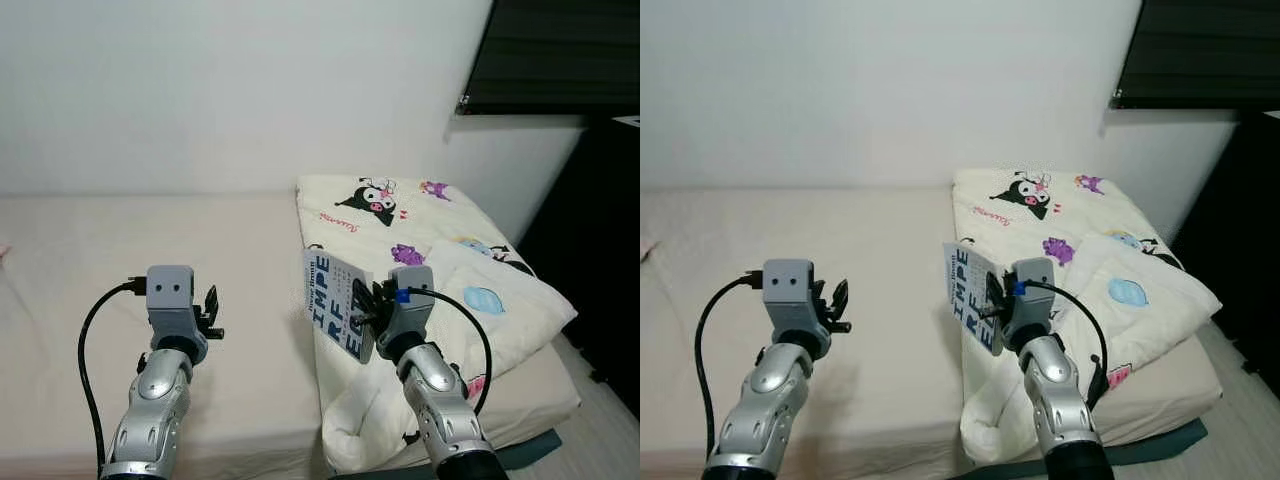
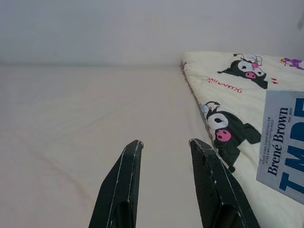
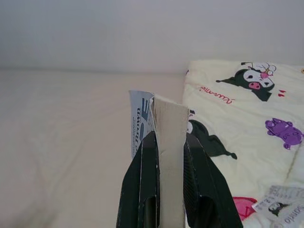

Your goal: Clean up the room

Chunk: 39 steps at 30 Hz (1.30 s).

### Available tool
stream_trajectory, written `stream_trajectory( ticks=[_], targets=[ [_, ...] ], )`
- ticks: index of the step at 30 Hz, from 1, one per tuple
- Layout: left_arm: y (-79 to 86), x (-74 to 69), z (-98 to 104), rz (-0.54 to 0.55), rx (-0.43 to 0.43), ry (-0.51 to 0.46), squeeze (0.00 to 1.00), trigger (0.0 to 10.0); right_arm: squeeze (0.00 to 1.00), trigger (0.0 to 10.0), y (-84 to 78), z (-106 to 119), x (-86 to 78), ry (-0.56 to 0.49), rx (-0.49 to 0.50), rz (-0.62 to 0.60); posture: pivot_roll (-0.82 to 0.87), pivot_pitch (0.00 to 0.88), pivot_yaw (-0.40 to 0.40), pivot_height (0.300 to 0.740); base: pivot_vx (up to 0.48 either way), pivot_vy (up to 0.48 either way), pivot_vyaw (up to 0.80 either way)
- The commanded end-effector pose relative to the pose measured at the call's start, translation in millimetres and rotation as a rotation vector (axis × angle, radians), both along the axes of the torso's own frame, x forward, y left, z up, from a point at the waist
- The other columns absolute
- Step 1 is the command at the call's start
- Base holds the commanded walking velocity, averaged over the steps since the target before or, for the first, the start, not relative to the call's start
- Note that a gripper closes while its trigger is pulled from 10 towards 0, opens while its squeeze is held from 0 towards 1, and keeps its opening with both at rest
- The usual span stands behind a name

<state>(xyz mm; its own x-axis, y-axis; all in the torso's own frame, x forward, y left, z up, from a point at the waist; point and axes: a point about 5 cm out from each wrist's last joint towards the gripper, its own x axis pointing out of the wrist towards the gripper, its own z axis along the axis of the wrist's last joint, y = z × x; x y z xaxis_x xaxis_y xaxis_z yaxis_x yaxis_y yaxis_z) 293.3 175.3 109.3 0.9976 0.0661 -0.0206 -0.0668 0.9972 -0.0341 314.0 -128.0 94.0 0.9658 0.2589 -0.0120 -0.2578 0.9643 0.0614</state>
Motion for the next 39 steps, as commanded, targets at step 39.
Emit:
stream_trajectory(
  ticks=[39],
  targets=[
    [-1.8, 0.8, -2.8, 0.033, -0.07, 0.034, 0.0, 10.0, 0.0, 10.0, 1.4, 7.6, 6.2, -0.051, -0.063, 0.041, 0.07, 0.0, -0.109, 0.738, 0.0, -0.16, 0.29]
  ],
)
